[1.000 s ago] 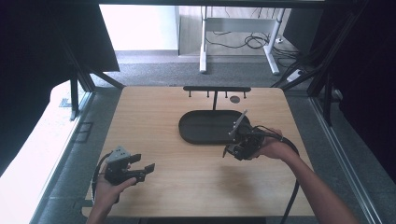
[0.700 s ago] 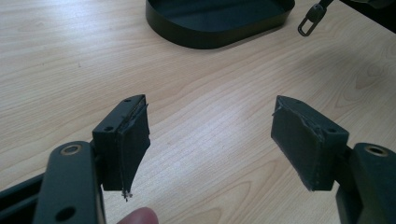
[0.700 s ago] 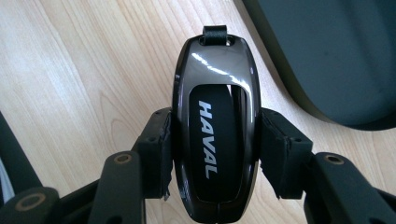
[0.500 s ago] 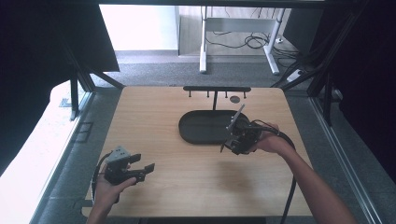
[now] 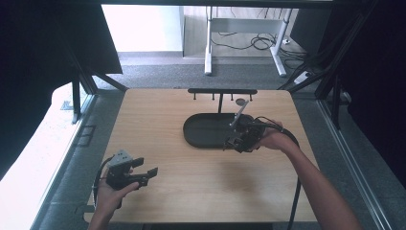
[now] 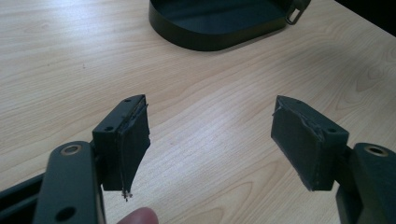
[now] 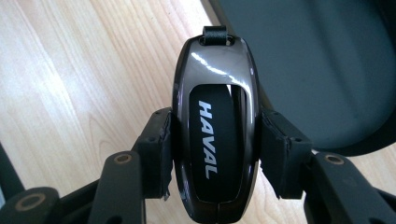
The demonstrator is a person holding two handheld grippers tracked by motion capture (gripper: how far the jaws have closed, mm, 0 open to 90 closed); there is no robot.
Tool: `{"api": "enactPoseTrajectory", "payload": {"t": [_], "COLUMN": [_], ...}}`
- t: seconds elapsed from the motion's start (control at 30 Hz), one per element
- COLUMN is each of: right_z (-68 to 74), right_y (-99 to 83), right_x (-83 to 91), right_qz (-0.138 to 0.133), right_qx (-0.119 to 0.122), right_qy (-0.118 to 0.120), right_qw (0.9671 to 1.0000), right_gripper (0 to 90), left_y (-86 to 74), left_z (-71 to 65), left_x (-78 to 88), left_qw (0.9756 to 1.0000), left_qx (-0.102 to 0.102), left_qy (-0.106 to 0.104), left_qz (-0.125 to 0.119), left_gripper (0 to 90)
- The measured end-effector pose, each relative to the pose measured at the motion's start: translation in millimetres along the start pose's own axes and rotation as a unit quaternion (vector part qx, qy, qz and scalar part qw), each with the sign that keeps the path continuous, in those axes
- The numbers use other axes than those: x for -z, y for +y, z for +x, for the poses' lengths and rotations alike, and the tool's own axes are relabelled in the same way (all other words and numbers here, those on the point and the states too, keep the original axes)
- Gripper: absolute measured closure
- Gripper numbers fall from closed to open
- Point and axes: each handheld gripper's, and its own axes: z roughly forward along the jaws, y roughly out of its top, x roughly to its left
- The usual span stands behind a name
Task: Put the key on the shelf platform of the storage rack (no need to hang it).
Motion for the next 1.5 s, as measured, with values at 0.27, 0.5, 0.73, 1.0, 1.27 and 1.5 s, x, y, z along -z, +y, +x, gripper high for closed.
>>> {"api": "enactPoseTrajectory", "payload": {"t": [0.27, 0.5, 0.73, 1.0, 1.27, 1.5], "right_z": [-7.5, -11.6, -16.5, -24.5, -32.0, -36.9], "right_y": [9.0, 14.7, 23.5, 28.9, 36.5, 41.3], "right_x": [-4.4, -5.9, -8.9, -19.0, -28.2, -31.0], "right_qz": [0.000, 0.002, 0.000, 0.001, 0.006, 0.003], "right_qx": [0.001, -0.001, -0.006, -0.010, -0.011, -0.014], "right_qy": [-0.005, -0.010, -0.017, -0.019, -0.019, -0.022], "right_qw": [1.0000, 0.9999, 0.9998, 0.9998, 0.9997, 0.9997], "right_gripper": [49.7, 49.7, 49.8, 49.7, 49.7, 49.7], "left_y": [-0.1, -0.4, -0.4, -1.1, -1.5, -1.7], "left_z": [0.2, 0.7, 1.3, 2.8, 1.8, 2.0], "left_x": [-0.7, -1.2, -0.4, -0.7, -3.5, -4.3], "left_qw": [1.0000, 1.0000, 1.0000, 1.0000, 1.0000, 1.0000], "left_qx": [-0.001, -0.001, 0.001, 0.002, 0.000, -0.001], "left_qy": [0.000, -0.001, -0.001, -0.001, -0.001, -0.001], "left_qz": [0.001, 0.003, 0.001, 0.002, 0.006, 0.007], "left_gripper": [28.1, 28.1, 28.1, 28.1, 28.1, 28.1]}}
